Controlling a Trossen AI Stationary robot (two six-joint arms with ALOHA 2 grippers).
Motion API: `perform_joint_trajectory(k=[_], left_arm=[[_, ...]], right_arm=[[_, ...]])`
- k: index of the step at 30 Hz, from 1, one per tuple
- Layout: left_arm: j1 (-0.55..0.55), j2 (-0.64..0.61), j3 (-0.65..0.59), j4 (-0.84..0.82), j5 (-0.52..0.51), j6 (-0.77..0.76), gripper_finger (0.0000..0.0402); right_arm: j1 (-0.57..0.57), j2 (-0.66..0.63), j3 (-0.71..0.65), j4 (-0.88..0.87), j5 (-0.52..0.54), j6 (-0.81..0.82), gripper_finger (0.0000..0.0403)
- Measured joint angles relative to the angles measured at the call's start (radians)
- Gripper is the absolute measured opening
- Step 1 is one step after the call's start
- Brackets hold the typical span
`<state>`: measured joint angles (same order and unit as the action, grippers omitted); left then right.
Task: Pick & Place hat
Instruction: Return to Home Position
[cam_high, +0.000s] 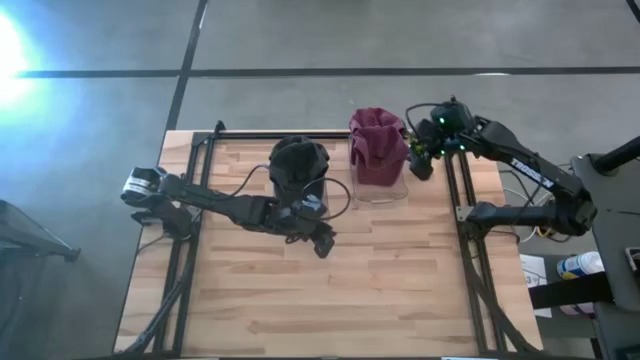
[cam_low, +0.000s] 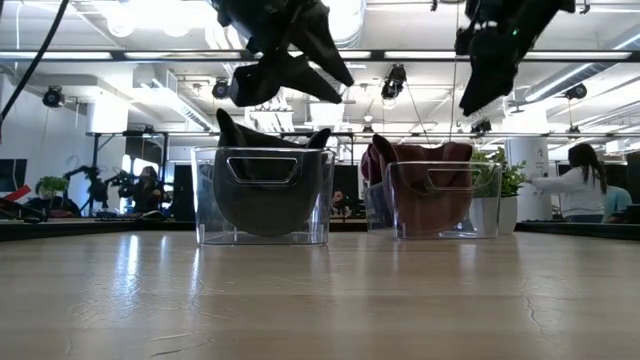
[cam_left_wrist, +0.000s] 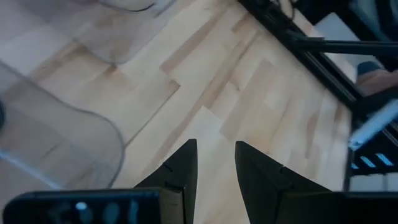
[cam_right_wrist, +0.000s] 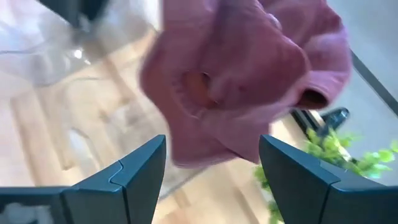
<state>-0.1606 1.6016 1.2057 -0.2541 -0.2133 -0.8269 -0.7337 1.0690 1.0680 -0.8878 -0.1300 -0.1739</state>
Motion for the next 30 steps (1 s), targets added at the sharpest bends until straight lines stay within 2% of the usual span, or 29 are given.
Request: perform_joint_trajectory(k=[6, 13, 20, 23, 27, 30], left_arm=[[-0.018, 0.0, 0.0, 0.114, 0.08, 0.052, 0.0101], [-0.026, 0.0, 0.0, 0.212, 0.184, 0.067, 0.0101], [-0.052, -0.002, 0.0, 0.312, 0.221, 0.13, 0.0101], [-0.062, -0.003, 0.0, 0.316, 0.219, 0.134, 0.0101], [-0.098, -0.011, 0.0, 0.315, 0.232, 0.176, 0.0101], [-0.12, -0.037, 0.0, 0.325, 0.235, 0.217, 0.0101]], right_arm=[[0.13, -0.131, -0.039, 0.003, -0.001, 0.127, 0.0251], [0.304, -0.331, -0.156, 0.001, -0.001, 0.317, 0.0247], [0.442, -0.49, -0.256, 0.026, -0.005, 0.529, 0.0247], [0.502, -0.553, -0.297, 0.1, -0.051, 0.578, 0.025], [0.605, -0.647, -0.369, 0.318, -0.204, 0.553, 0.0253], [0.675, -0.712, -0.415, 0.42, -0.214, 0.554, 0.0253]])
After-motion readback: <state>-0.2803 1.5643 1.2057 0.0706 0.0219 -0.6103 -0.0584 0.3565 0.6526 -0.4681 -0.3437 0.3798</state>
